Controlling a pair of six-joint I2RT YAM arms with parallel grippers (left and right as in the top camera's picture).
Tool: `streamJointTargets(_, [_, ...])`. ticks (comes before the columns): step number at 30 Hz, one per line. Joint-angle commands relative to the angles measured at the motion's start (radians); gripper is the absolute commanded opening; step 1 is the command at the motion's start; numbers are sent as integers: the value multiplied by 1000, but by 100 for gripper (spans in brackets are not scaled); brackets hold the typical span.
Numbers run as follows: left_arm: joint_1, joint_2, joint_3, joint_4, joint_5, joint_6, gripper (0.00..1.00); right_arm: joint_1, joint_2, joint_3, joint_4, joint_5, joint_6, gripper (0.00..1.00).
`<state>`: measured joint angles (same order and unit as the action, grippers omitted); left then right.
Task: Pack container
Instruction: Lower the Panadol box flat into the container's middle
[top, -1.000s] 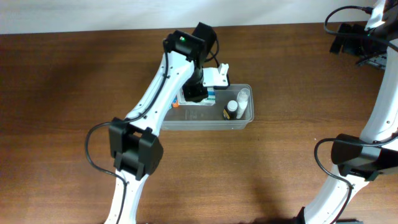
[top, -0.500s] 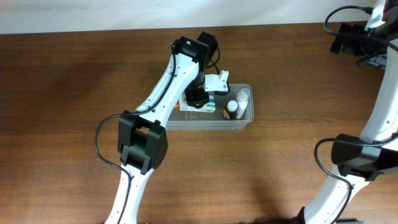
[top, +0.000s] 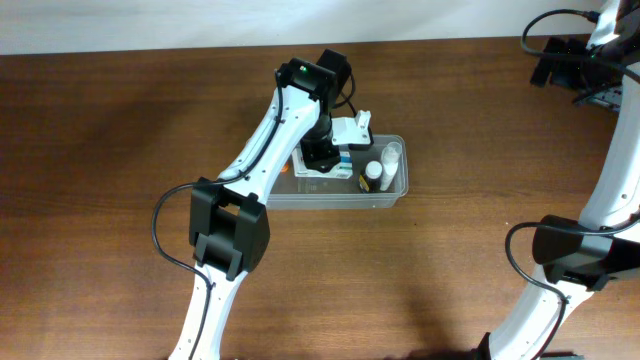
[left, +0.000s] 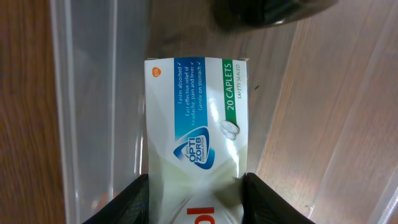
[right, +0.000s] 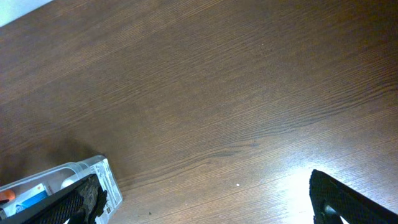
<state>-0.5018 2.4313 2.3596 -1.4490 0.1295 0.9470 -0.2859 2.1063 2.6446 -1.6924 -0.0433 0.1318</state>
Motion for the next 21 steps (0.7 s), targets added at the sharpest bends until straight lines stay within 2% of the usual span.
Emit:
streamJointTargets(1, [0, 30, -3, 12, 40, 8, 47, -3, -34, 16, -6, -2, 4, 98])
streamJointTargets(10, [0, 73, -3, 11, 47, 8, 48, -3, -34, 16, -6, -2, 4, 98])
streamJointTargets(16, [0, 73, -3, 8, 47, 8, 64, -3, -34, 16, -6, -2, 4, 98])
streamJointTargets(21, [0, 73, -3, 1, 47, 8, 70, -3, -34, 16, -6, -2, 4, 98])
